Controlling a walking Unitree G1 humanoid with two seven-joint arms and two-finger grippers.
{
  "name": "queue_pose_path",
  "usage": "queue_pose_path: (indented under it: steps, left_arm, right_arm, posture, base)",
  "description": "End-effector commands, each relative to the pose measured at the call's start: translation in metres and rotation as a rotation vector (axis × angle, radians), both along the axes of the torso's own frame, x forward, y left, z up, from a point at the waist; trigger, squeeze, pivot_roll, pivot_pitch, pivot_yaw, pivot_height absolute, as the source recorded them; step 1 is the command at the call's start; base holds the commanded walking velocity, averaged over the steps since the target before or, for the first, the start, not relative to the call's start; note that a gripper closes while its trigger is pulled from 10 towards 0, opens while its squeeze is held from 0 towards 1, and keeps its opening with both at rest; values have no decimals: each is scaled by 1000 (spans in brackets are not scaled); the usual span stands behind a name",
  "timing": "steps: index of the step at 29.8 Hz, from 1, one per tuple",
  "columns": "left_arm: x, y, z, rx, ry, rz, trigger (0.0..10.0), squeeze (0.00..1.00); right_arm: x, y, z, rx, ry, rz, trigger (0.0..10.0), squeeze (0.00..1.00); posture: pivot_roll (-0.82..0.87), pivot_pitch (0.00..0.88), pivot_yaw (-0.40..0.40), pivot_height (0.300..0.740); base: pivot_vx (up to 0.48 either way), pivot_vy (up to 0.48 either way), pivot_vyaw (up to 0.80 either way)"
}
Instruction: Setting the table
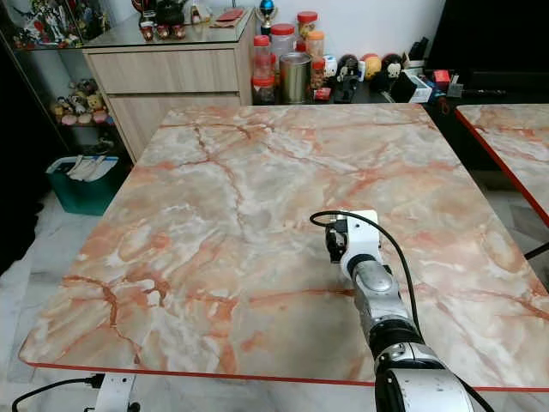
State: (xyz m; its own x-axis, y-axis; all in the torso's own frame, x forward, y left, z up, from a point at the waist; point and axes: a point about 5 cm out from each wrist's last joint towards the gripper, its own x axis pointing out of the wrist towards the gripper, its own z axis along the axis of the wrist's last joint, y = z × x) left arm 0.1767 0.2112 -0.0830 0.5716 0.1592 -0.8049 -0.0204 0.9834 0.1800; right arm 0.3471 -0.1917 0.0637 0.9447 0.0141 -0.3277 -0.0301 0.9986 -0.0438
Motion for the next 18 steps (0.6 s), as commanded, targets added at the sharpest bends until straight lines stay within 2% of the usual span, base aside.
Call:
queue_pose_path:
  steps: [1, 11, 18]
  left_arm:
    - [-3, 4, -1, 17, 19, -18, 10000, 0]
    - [-5, 5, -1, 17, 27, -19, 10000, 0]
    - [-5, 5, -1, 16, 30, -21, 10000, 0]
  right_arm:
    - [-2, -1, -4, 22, 22, -16, 10000, 0]
    - [-4, -4, -8, 51, 36, -65, 10000, 0]
    - [-8, -4, -15, 56, 82, -72, 10000, 0]
  posture:
    - [-41, 0, 57, 740]
    - [-40, 0, 59, 740]
    - [-41, 0, 59, 740]
  base:
    - [0, 0, 0]
    - [0, 0, 0]
    - [0, 0, 0]
